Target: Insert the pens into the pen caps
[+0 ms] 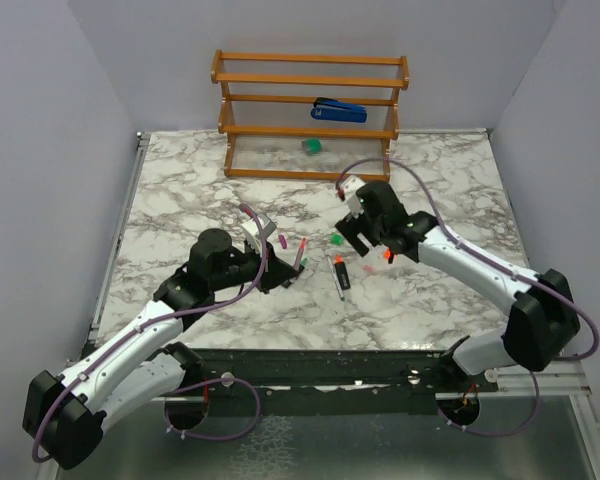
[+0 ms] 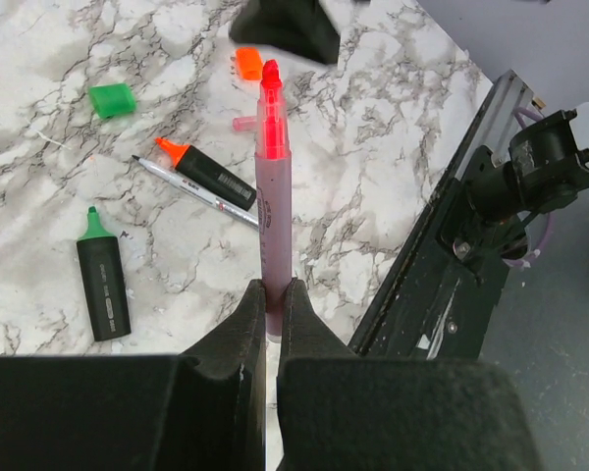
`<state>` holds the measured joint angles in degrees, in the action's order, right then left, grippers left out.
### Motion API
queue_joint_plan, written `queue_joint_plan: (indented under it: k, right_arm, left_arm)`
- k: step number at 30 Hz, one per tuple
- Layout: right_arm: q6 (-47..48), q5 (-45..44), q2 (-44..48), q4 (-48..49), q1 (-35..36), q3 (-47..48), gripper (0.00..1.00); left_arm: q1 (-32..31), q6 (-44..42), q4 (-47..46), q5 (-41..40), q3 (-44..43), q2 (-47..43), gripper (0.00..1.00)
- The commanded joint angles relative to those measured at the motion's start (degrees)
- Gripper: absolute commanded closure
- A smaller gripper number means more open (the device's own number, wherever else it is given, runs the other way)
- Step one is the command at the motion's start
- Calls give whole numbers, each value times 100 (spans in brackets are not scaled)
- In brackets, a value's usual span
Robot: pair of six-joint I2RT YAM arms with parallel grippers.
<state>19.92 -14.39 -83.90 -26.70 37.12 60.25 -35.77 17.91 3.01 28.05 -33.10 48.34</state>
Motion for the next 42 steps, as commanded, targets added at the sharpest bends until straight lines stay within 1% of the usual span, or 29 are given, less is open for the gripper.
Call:
queue_joint_plan:
  k: [1, 2, 3, 4, 5, 6, 7, 8, 9, 10, 12, 14, 16, 18, 22, 28, 31, 35, 42]
  right_arm:
    - [-3235, -2092, 658, 14, 18, 620, 0]
    - [-4288, -2202, 726, -380, 8, 759, 0]
    - [-5170, -2104, 777, -671, -13, 845, 0]
    - [-6561, -1010, 851, -645, -146, 763, 3]
    - [-7483, -878, 800, -1062, -166, 805, 9]
    - [-8626, -837, 710, -1580, -170, 856, 14]
    - [-9780, -701, 620, -2109, -163, 849, 14]
    - [-10716, -489, 553, -2530, -162, 802, 15]
    - [-11611, -281, 499, -2857, -162, 729, 17]
    - [-12303, -71, 463, -3047, -157, 640, 18]
    - [-13242, 47, 432, -3215, -162, 490, 21]
    - [-13796, -182, 342, -3338, -157, 440, 23]
    - [-14302, -381, 154, -3545, -157, 461, 29]
    - [-14493, -445, -57, -3535, -159, 478, 36]
    - [-14724, -404, -481, -3443, -167, 469, 44]
    - [-15019, -449, -765, -3031, -170, 157, 49]
    - [-15012, -532, -896, -2912, -247, 115, 50]
    - [-15015, -507, -1012, -2810, -302, 76, 54]
    - [-15047, -586, -1256, -2553, -369, 66, 55]
  left_arm:
    - [-35, -152, 66, 119, -196, 9, 100]
    - [-35, -148, 42, 126, -194, 21, 100]
    - [-35, -152, 28, 136, -196, 26, 100]
    - [-33, -201, 101, 108, -240, 33, 100]
    - [-34, -222, 160, 67, -255, 23, 100]
    - [-33, -240, 203, 30, -272, -9, 100]
    - [-35, -252, 247, -6, -282, -51, 100]
    - [-35, -265, 271, -36, -278, -98, 100]
    - [-35, -285, 277, -63, -283, -142, 100]
    - [-35, -307, 296, -102, -284, -172, 100]
    - [-31, -355, 345, -165, -303, -211, 100]
    - [-35, -376, 360, -171, -311, -225, 100]
    - [-31, -383, 367, -150, -313, -230, 100]
    - [-35, -414, 380, -107, -327, -222, 100]
    - [-31, -438, 392, 12, -329, -170, 100]
    - [-35, -473, 409, 34, -343, -112, 100]
    - [-35, -481, 424, 30, -346, -111, 100]
    - [-35, -490, 433, 59, -343, -109, 100]
    - [-35, -516, 491, 60, -348, -79, 100]
